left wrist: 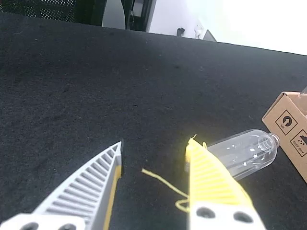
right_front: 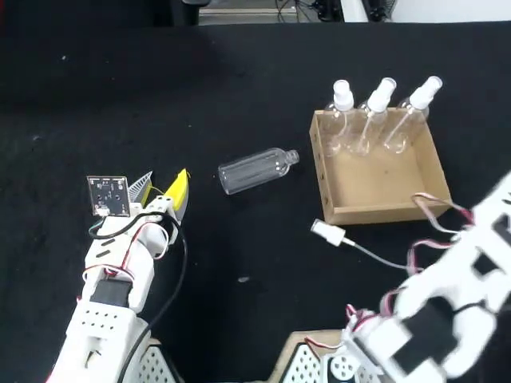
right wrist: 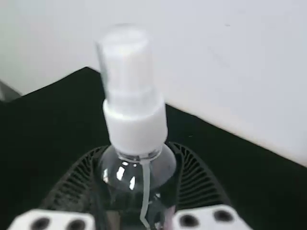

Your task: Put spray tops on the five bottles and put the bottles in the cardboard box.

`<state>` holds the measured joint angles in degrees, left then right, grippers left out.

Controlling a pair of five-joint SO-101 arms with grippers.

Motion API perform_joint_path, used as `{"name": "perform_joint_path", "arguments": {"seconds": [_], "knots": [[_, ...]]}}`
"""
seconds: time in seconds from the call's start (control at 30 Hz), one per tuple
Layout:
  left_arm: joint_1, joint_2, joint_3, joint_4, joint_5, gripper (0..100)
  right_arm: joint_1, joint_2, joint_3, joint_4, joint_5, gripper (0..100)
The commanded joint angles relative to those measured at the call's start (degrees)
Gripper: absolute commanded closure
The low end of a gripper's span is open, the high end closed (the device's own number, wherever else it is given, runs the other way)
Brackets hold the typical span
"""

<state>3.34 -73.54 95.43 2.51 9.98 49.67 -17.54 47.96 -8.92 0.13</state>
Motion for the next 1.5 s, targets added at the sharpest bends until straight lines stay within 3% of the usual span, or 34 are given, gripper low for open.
{"name": "perform_joint_path", "arguments": {"seconds": [0.0,0.3,0.6,1.03,1.37,1.47], "knots": [[0.66,-0.26,-0.04,-1.32,0.44,80,-6.24,-13.93,5.76,0.97,-0.35,98.8],[0.66,-0.26,-0.04,-1.32,0.44,80,-19.16,-28.97,19.12,1.23,-0.35,98.8],[0.66,-0.26,-0.04,-1.32,0.44,80,-24.35,-22.99,20.18,1.05,-0.26,98.8],[0.66,-0.26,-0.13,-1.32,0.44,80,-37.63,-22.37,26.86,1.05,-0.35,98.8],[0.66,-0.26,-0.13,-1.32,0.44,80,-41.05,-22.02,27.91,0.97,-0.35,98.8],[0.66,-0.26,-0.13,-1.32,0.44,80,-41.14,-22.02,28.97,0.88,-3.43,98.8]]}}
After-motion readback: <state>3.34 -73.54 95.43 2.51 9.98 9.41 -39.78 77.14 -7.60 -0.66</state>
